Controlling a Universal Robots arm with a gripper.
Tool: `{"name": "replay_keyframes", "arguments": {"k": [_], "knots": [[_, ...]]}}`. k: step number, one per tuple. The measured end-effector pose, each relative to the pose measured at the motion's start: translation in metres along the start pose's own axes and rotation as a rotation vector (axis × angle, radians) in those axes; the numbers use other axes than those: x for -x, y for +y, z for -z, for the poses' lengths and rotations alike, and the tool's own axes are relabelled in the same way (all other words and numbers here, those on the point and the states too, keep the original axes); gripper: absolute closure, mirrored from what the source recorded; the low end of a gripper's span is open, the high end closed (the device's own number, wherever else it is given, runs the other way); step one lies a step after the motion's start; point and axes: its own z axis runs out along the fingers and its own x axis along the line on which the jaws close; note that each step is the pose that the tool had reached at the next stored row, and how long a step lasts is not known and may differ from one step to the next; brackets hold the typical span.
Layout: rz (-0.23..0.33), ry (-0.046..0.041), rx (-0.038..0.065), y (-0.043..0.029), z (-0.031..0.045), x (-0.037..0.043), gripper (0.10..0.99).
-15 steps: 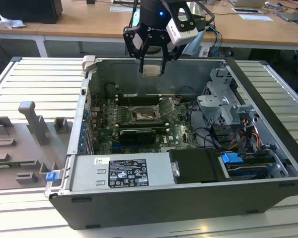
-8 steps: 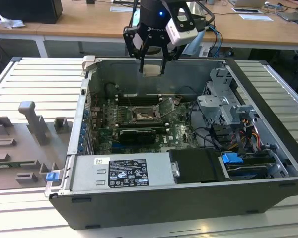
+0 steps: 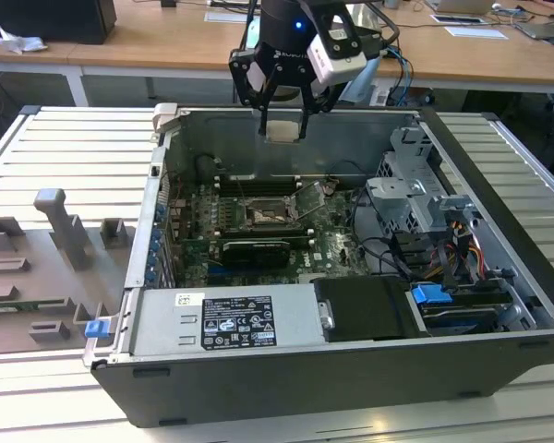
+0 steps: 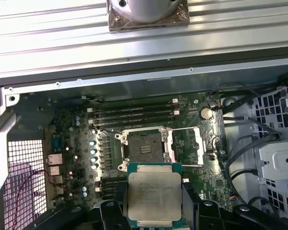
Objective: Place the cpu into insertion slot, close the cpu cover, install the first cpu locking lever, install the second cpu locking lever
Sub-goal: 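Place the cpu into insertion slot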
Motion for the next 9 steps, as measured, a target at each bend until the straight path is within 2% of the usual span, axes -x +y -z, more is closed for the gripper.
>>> {"name": "replay_keyframes", "arguments": {"k": [9], "knots": [[-0.017,-0.0015,0.000,0.0000,0.0000,0.0000,0.549]]}}
